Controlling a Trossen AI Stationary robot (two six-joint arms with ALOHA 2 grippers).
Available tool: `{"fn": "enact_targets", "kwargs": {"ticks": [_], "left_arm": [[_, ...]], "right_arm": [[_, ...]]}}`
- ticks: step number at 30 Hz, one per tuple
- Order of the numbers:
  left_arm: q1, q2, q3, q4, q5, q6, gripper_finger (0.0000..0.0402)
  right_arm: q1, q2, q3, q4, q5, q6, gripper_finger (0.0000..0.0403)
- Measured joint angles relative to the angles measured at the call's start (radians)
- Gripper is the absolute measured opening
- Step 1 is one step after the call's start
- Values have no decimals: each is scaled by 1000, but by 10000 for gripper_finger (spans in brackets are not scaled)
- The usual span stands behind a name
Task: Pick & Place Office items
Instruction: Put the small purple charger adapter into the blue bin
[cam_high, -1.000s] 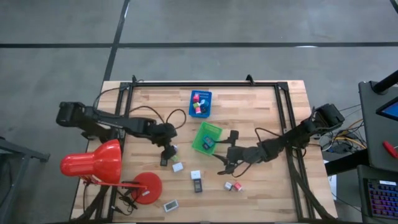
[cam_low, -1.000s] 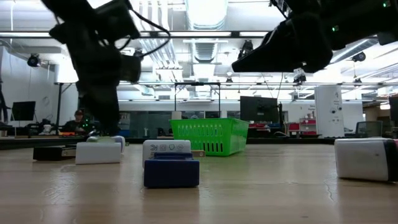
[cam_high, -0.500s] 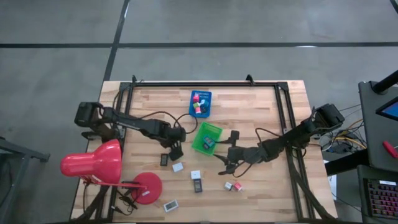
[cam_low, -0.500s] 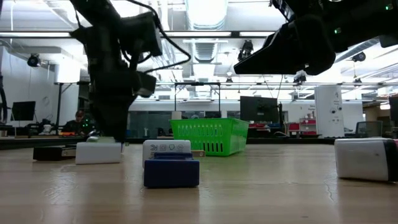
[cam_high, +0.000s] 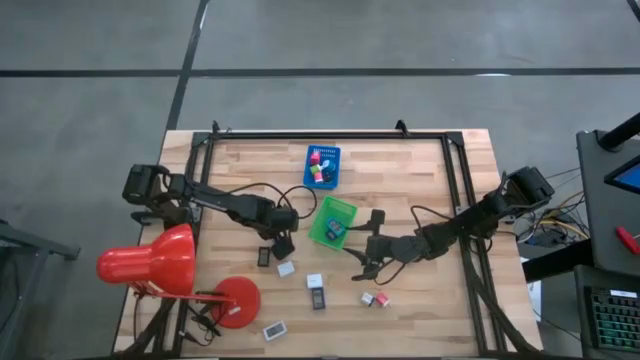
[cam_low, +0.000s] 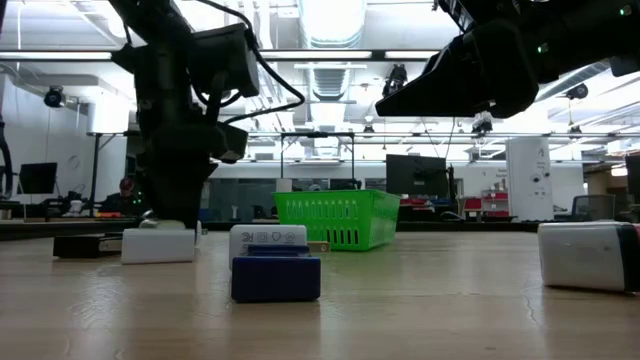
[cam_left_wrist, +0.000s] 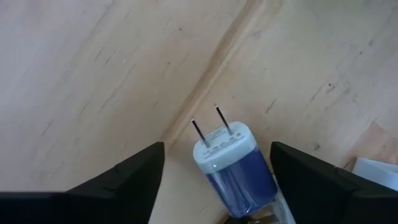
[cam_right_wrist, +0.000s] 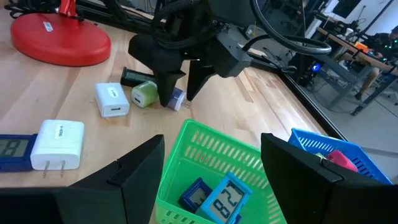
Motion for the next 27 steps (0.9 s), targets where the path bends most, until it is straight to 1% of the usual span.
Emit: {"fn": "enact_targets", "kwargs": {"ticks": [5, 13, 27], "left_arm": [[-7, 0, -1, 1, -3, 1, 238], [-13, 0, -1, 0, -4, 45, 126], [-16, 0, -3, 3, -2, 165, 125]], "right_arm": [[0, 0, 0, 0, 0, 3, 260], [0, 0, 0, 0, 0, 3, 260], [0, 0, 0, 0, -2, 3, 249]]}}
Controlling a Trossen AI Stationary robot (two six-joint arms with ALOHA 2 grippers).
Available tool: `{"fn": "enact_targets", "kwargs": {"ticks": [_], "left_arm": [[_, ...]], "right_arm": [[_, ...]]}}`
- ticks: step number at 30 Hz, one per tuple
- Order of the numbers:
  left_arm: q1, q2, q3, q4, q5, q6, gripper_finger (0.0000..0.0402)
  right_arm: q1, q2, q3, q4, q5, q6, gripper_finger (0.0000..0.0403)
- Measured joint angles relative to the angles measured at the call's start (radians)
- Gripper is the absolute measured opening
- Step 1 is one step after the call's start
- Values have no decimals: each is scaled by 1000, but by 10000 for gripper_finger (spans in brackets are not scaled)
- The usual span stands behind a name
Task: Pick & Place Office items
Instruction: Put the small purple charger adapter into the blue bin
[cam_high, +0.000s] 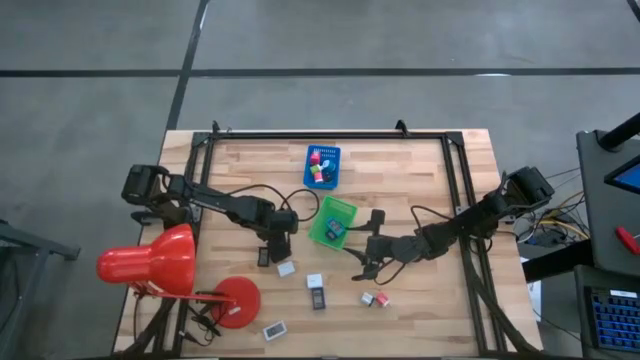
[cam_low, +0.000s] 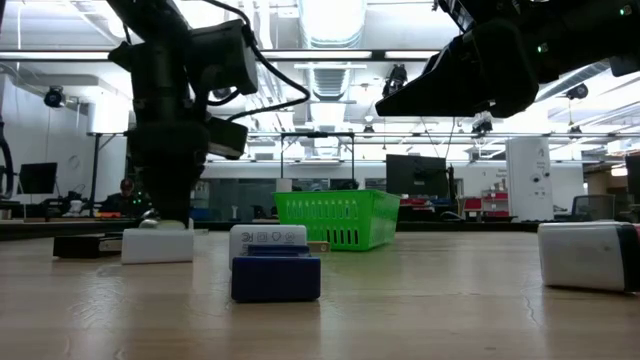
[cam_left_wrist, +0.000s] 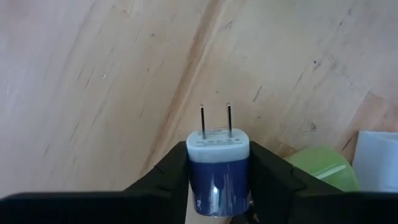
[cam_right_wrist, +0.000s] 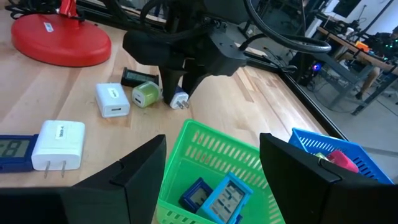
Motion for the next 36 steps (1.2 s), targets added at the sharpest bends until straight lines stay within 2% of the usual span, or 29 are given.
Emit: {"fn": "enact_targets", "kwargs": {"ticks": [5, 11, 19, 23, 30, 36], "left_arm": [[-2, -5, -12, 33, 3, 62, 125], [-2, -43, -66, 212, 2, 137, 125], [0, -168, -206, 415, -20, 193, 125], [5, -257, -304, 531, -73, 203, 125], [34, -400, -498, 921, -84, 312, 125], [71, -434, -596, 1152, -84, 433, 125]], "right_arm": [[-1, 0, 0, 0, -1, 0, 248], [-1, 0, 0, 1, -1, 0, 247], [-1, 0, 0, 16, -1, -6, 245], [-1, 0, 0, 27, -2, -19, 242], [-1, 0, -1, 60, -8, -24, 240], [-2, 5, -4, 117, -11, -44, 235]]}}
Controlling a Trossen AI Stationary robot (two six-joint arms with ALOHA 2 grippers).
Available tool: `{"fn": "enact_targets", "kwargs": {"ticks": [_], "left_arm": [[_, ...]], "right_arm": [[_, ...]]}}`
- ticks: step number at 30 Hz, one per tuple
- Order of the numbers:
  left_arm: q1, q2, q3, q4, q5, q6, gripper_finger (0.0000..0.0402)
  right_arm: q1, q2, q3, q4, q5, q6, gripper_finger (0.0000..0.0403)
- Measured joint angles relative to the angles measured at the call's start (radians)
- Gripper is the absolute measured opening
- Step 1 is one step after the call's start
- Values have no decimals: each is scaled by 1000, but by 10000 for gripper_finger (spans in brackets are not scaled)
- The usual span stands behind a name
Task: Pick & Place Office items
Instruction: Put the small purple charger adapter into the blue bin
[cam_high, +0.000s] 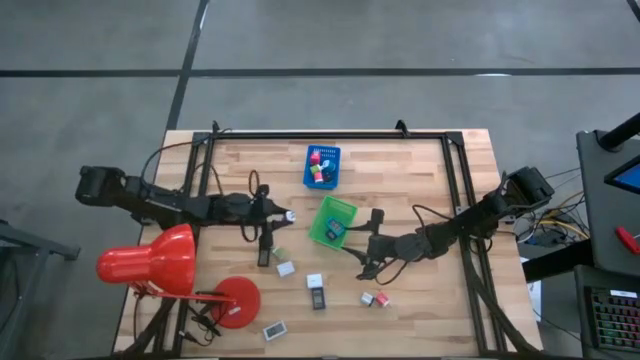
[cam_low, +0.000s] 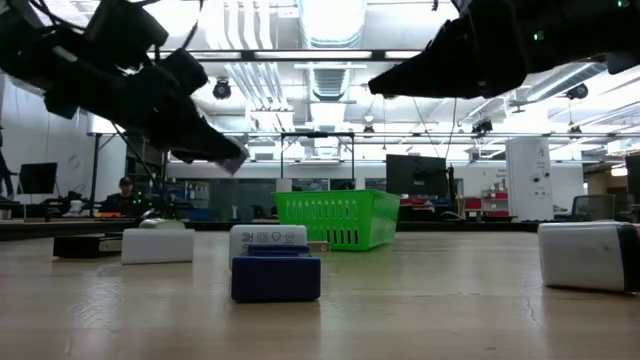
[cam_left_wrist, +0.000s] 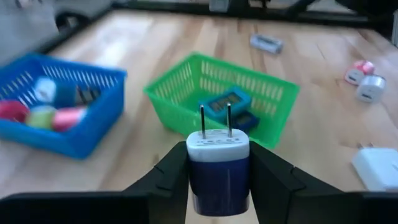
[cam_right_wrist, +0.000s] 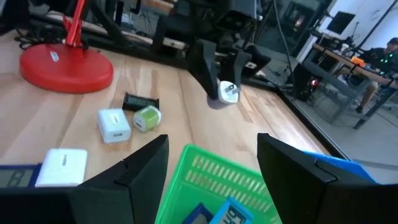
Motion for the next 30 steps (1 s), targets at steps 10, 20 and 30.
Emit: {"fn": "enact_targets", "kwargs": {"ticks": [10, 20, 30], "left_arm": [[69, 14, -23, 161, 84, 167, 125], [146, 88, -22, 347, 202, 231, 125], [222, 298, 55, 493, 319, 231, 125]], "right_arm": [[-48, 98, -13, 295, -174, -69, 235], [-137, 145, -16, 379, -424, -107, 235], [-221, 142, -53, 391, -519, -101, 230]]}}
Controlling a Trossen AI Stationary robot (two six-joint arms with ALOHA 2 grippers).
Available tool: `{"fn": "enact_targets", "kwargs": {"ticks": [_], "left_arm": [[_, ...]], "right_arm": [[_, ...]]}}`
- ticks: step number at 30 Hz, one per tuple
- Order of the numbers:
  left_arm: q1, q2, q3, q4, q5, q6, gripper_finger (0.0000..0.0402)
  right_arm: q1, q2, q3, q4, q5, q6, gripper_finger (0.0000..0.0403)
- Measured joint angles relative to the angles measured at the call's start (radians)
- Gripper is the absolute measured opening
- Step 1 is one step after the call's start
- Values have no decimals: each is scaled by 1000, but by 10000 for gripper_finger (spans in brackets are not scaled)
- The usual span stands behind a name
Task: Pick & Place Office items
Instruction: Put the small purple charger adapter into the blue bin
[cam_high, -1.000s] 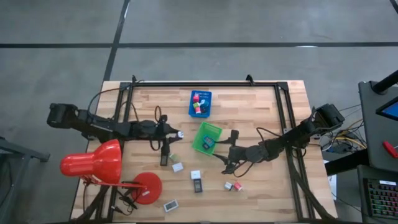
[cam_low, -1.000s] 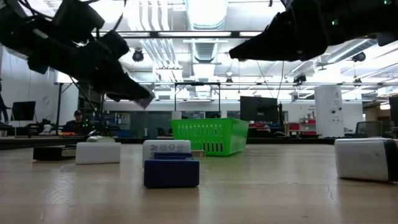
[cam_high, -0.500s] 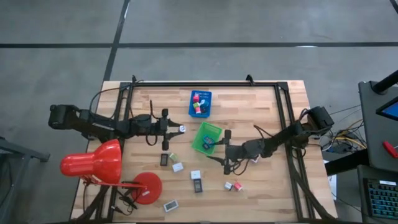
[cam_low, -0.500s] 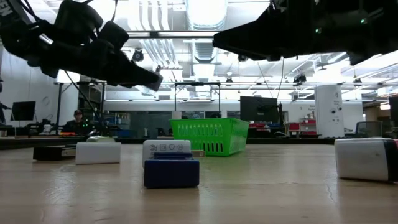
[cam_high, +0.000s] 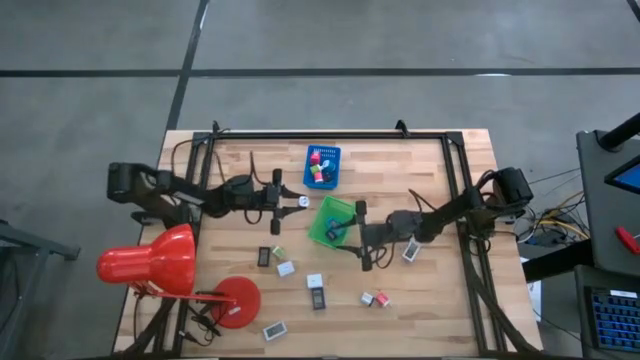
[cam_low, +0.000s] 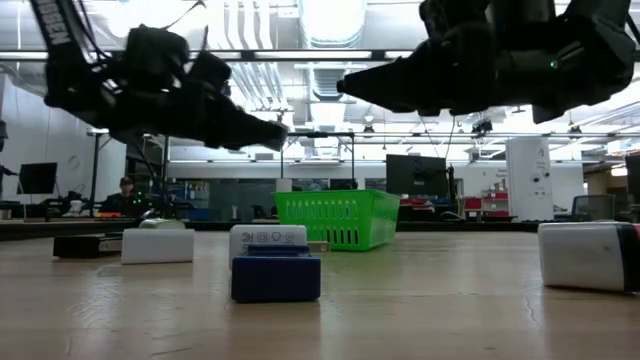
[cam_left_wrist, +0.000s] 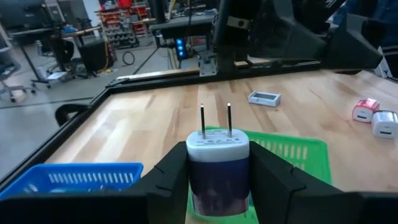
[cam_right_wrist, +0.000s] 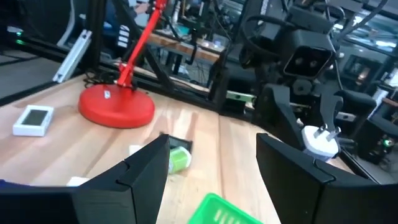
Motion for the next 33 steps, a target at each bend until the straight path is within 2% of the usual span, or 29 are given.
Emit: {"fn": "enact_targets", "kwargs": {"ticks": [9, 14, 25, 33], "left_arm": [[88, 122, 124, -13, 110, 11, 125], [150, 162, 181, -81, 132, 10, 125], [206, 223, 353, -312, 143, 4, 125], [239, 232, 405, -415, 112, 19, 125]], "right_arm": [[-16, -1, -97, 168, -15, 22, 230], [-22, -2, -123, 197, 3, 41, 230], [-21, -2, -125, 197, 5, 49, 230], [-21, -2, -125, 195, 5, 56, 231]]}}
